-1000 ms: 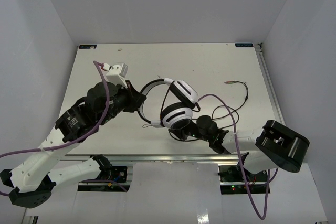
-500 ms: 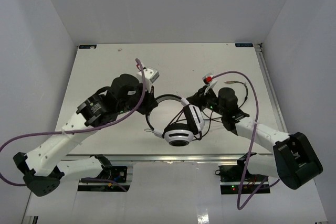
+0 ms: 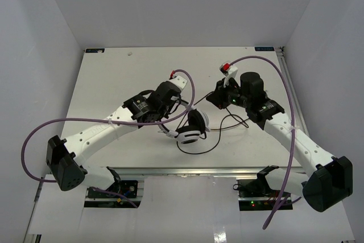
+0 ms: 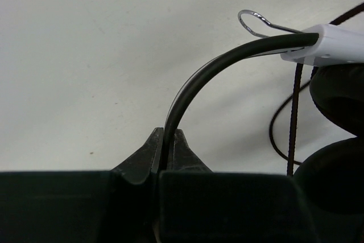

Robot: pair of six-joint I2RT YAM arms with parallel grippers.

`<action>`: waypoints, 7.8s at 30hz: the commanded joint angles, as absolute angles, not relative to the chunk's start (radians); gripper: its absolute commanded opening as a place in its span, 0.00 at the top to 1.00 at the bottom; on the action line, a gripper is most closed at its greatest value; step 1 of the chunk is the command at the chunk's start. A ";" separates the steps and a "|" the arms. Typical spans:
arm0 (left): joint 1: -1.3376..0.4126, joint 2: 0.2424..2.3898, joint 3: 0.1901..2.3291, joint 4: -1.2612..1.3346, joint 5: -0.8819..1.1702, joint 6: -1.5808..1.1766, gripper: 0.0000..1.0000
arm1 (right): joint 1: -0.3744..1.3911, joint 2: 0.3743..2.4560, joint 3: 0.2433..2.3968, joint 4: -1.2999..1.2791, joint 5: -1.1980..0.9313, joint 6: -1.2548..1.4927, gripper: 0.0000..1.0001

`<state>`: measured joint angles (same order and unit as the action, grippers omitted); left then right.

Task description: Wrap the headphones

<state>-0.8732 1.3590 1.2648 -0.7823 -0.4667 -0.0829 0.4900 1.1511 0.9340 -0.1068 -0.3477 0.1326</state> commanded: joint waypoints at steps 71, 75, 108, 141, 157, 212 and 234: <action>-0.870 1.053 1.376 -0.789 -0.618 -0.747 1.00 | 1.031 1.356 0.296 0.939 -0.184 0.293 0.76; -0.870 1.001 1.349 -0.736 -0.515 -0.739 1.00 | 1.031 1.407 0.297 0.965 -0.182 0.296 0.77; -0.872 1.113 1.286 -0.873 -0.229 -0.111 1.00 | 0.462 1.195 1.040 -0.140 -0.394 0.064 0.92; -0.887 1.354 1.300 -0.791 -0.896 -0.270 1.00 | 0.578 0.861 0.789 0.008 -0.646 0.243 0.92; -0.887 1.452 1.553 -1.067 -0.978 -0.664 1.00 | 0.943 0.927 0.546 0.349 -0.389 0.302 0.90; -0.899 0.799 1.067 -0.547 -0.395 -0.080 1.00 | 0.607 0.826 0.965 -0.149 0.279 0.048 0.92; -0.900 1.175 1.128 -0.667 -0.655 -0.064 1.00 | 0.548 0.923 1.220 -0.296 -0.172 0.075 0.92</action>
